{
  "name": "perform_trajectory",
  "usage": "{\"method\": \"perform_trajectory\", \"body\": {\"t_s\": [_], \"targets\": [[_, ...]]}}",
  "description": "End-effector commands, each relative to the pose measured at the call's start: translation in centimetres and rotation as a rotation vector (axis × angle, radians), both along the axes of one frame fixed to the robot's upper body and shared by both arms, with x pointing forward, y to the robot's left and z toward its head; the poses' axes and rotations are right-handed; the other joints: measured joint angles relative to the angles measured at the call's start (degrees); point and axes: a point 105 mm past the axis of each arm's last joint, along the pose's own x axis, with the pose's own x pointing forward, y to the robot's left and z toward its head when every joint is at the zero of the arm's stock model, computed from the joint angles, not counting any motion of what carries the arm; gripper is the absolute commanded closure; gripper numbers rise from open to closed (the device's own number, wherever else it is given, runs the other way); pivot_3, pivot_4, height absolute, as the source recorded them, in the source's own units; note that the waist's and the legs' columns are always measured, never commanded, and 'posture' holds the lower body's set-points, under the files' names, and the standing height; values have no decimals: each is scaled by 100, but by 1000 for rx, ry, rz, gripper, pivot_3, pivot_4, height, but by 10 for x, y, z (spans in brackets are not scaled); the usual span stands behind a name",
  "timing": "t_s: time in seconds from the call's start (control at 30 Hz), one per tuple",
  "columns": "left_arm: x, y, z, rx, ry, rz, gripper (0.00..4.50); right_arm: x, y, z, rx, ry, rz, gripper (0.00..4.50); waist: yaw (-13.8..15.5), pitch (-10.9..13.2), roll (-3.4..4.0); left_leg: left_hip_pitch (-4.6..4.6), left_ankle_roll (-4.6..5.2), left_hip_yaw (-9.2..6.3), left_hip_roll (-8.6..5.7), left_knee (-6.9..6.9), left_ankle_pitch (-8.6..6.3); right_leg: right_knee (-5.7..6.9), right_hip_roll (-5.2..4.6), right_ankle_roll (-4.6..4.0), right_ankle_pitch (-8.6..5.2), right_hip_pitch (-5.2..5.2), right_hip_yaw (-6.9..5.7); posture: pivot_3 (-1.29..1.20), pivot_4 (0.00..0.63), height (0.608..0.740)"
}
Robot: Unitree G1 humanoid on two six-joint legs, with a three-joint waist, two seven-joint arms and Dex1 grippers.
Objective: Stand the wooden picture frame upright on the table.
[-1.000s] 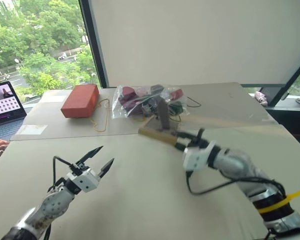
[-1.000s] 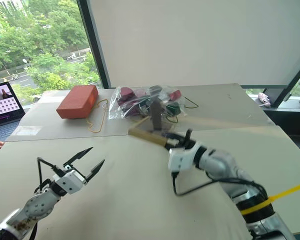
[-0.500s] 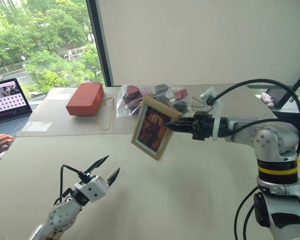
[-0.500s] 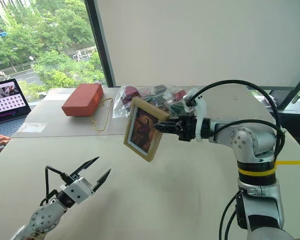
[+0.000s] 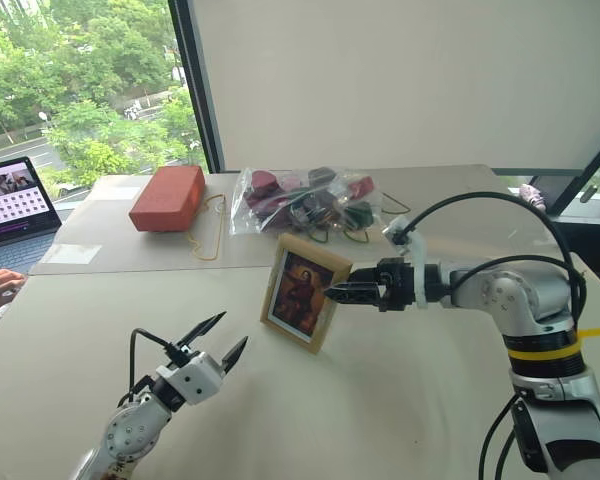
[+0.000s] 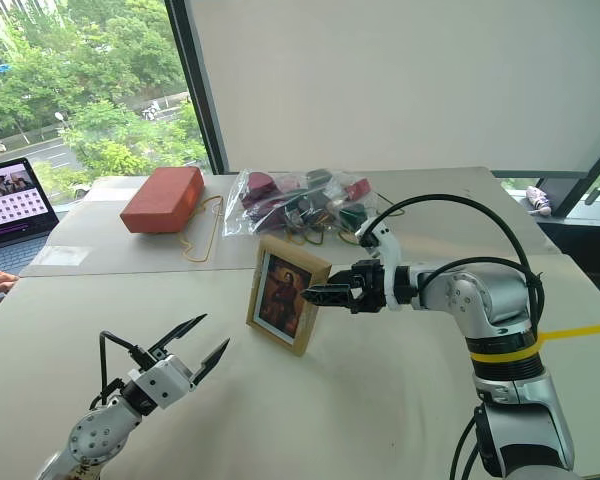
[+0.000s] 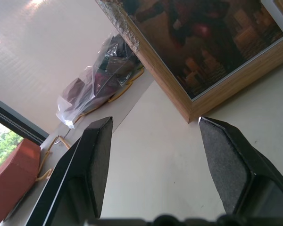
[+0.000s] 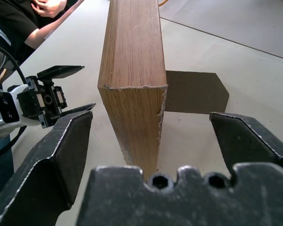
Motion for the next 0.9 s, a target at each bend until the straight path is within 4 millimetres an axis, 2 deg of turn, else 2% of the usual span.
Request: {"method": "perform_trajectory", "body": {"t_s": [0.03,0.13,0.2,0.33,0.4,0.47,0.53,0.6,0.67,0.73,0.8,0.9], "targets": [[-1,-1,11,0,-47,-11,1364,-6,-10,20,19,-58,0,19,5,0,0,0,0,0,0,0,0,0,0,0,0,0,0,0,150,740],[-1,-1,11,-12,-42,-10,1364,-17,-21,22,7,-63,5,19,22,0,0,-3,0,-1,0,0,0,-2,0,0,0,1,-1,0,150,740],[-1,2,12,-56,-17,7,1364,-33,-33,17,-38,-80,22,19,57,0,0,-7,2,-6,0,0,-1,-2,-1,0,0,2,-7,0,150,740],[-2,10,5,-214,130,93,1364,-69,-44,-9,-127,-89,36,19,55,0,-1,-20,16,-10,1,3,-9,-9,-3,3,1,1,-15,0,150,740],[0,18,-2,-396,261,187,1364,-66,-43,-21,-128,-146,-114,19,17,-2,-4,-20,28,-11,2,4,-16,-9,-2,3,0,3,-16,0,150,740],[4,26,1,-511,286,285,1364,-48,-50,-31,-151,-227,-352,19,-39,0,-6,-14,34,-4,2,10,-19,-3,1,3,0,3,-6,0,150,740],[9,24,6,-586,293,319,1364,-34,-63,-40,-229,-348,-651,19,-29,1,-7,-2,33,-4,2,17,-19,-8,2,3,-1,6,-2,0,150,740],[12,21,6,-643,323,338,1364,-32,-68,-43,-256,-437,-832,19,18,1,-7,7,14,-8,0,16,-8,3,2,0,1,9,-3,0,150,740],[13,21,5,-664,342,353,1364,-36,-61,-47,-259,-535,-931,19,28,0,-6,8,-10,-8,-3,15,5,4,0,1,1,10,-2,0,150,740],[14,21,4,-695,363,371,1364,-39,-45,-53,-214,-580,-959,19,3,0,-6,10,-26,-7,-4,13,14,2,1,1,1,8,3,0,150,740],[14,19,1,-710,393,370,1364,-40,-36,-66,-157,-541,-960,19,-40,0,-7,14,-26,-6,-4,6,14,-2,2,0,0,8,6,0,150,740],[16,20,0,-687,404,359,1364,-40,-45,-82,-145,-512,-996,19,-36,-2,-9,23,-25,-8,-3,0,13,-7,4,-2,0,17,6,0,150,740]]}}
